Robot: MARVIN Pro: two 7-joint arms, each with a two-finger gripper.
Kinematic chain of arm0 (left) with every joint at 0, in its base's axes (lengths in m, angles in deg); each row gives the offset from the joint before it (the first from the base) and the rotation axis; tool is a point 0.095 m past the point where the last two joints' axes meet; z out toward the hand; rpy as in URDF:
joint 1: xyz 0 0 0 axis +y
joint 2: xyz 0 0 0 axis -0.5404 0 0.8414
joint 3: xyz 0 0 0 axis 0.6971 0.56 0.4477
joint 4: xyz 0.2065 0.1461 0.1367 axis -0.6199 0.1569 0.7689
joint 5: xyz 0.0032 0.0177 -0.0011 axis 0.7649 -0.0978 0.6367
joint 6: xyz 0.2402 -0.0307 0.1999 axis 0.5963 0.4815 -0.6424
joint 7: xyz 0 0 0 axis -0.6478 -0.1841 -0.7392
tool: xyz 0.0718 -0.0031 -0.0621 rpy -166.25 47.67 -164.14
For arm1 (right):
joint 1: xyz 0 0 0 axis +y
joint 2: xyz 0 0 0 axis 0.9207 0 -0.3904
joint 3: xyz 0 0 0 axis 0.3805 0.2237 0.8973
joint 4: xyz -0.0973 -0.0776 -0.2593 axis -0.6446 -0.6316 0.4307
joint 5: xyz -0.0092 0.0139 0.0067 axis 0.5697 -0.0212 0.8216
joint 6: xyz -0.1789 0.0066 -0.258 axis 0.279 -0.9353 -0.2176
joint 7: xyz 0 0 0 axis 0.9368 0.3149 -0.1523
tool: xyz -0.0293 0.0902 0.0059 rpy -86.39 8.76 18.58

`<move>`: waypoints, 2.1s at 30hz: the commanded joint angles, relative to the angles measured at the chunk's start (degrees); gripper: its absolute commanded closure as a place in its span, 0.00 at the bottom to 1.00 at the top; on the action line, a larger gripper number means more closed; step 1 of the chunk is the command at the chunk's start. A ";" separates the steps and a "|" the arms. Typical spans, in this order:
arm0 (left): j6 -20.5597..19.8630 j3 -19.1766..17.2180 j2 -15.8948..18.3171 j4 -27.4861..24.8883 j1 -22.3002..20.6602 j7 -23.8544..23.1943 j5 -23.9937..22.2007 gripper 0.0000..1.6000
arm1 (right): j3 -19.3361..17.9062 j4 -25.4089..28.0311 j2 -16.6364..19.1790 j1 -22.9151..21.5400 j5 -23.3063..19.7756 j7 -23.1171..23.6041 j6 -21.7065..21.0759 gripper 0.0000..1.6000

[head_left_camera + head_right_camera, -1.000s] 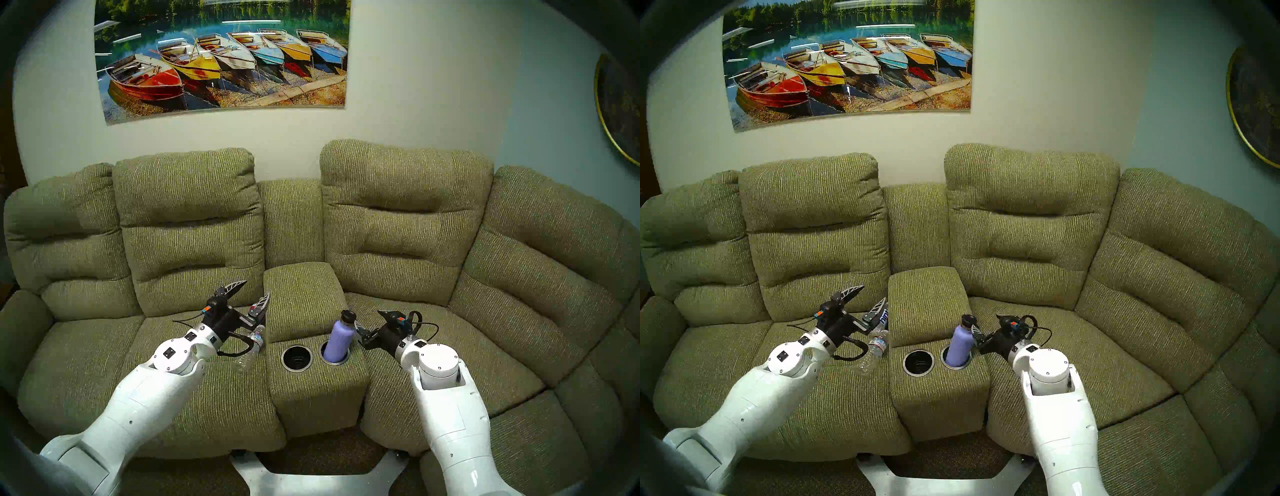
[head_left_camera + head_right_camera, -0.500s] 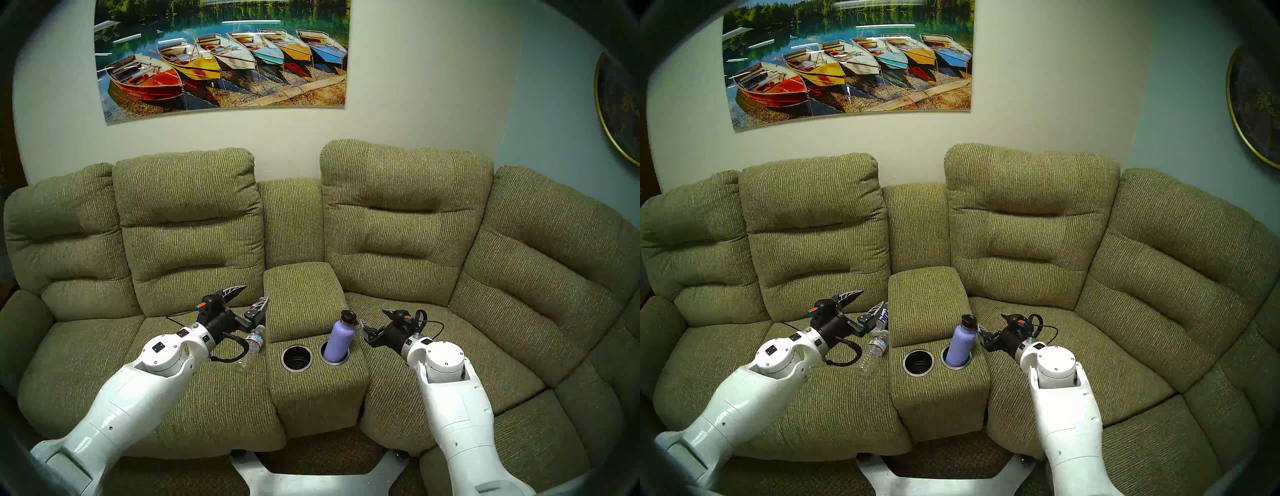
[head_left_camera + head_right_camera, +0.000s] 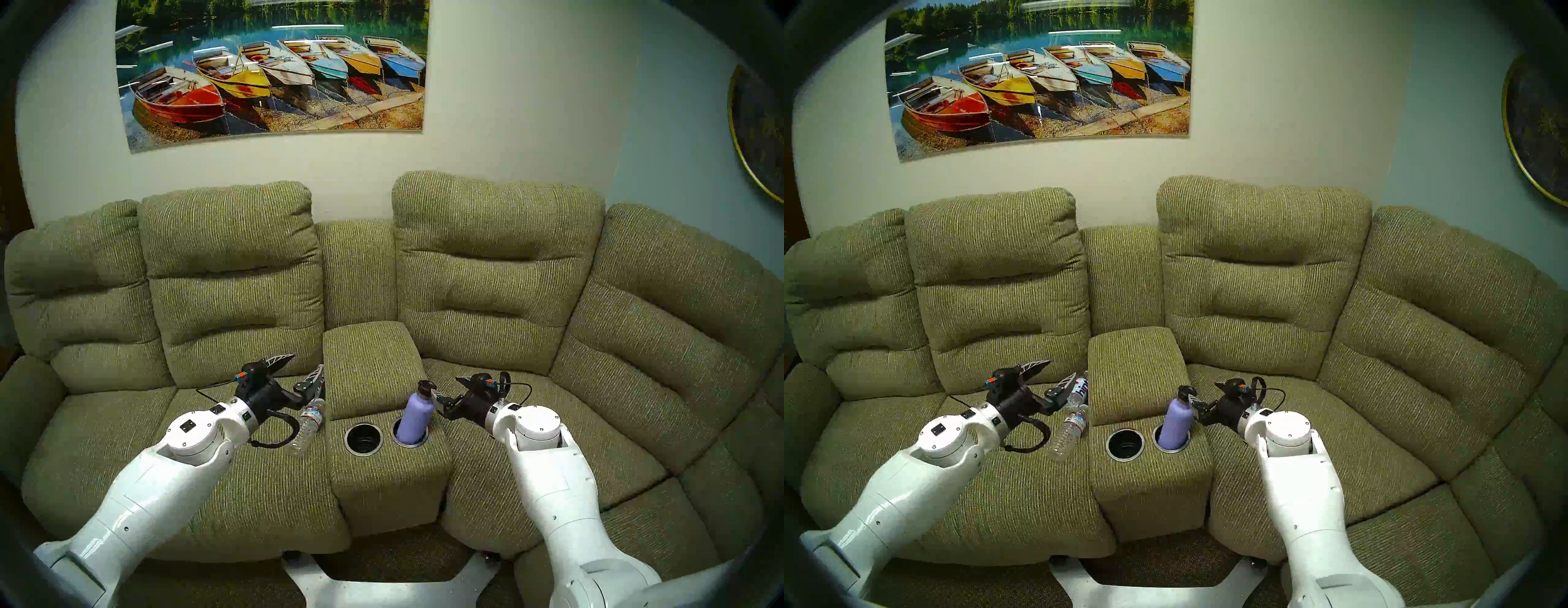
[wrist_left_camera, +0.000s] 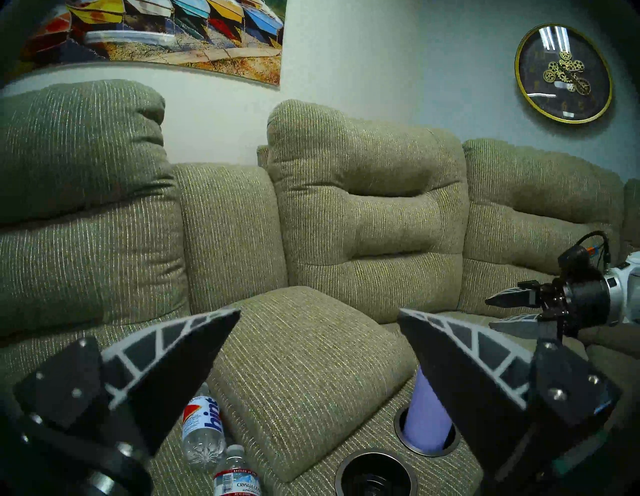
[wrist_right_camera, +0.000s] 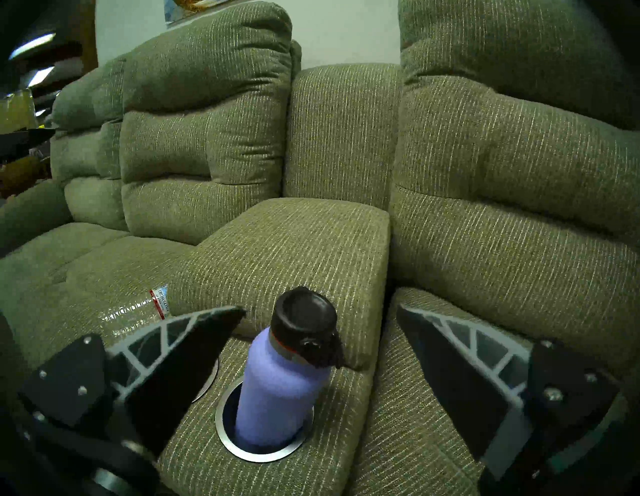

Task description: Take bottles out of cup holder

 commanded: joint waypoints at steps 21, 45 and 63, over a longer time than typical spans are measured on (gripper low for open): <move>0.33 -0.16 0.90 -2.46 -0.10 0.74 0.07 0.00 | 1.32 -14.75 0.05 -11.86 -0.53 2.82 5.73 0.00; 1.16 -0.77 1.38 -2.87 0.86 1.39 -0.38 0.00 | 0.37 -32.15 -0.10 -22.51 -0.87 4.72 8.15 0.00; 1.46 -0.93 1.88 -3.13 1.17 1.26 -0.92 0.00 | 1.21 -45.75 -0.59 -29.45 -0.06 2.81 9.37 0.00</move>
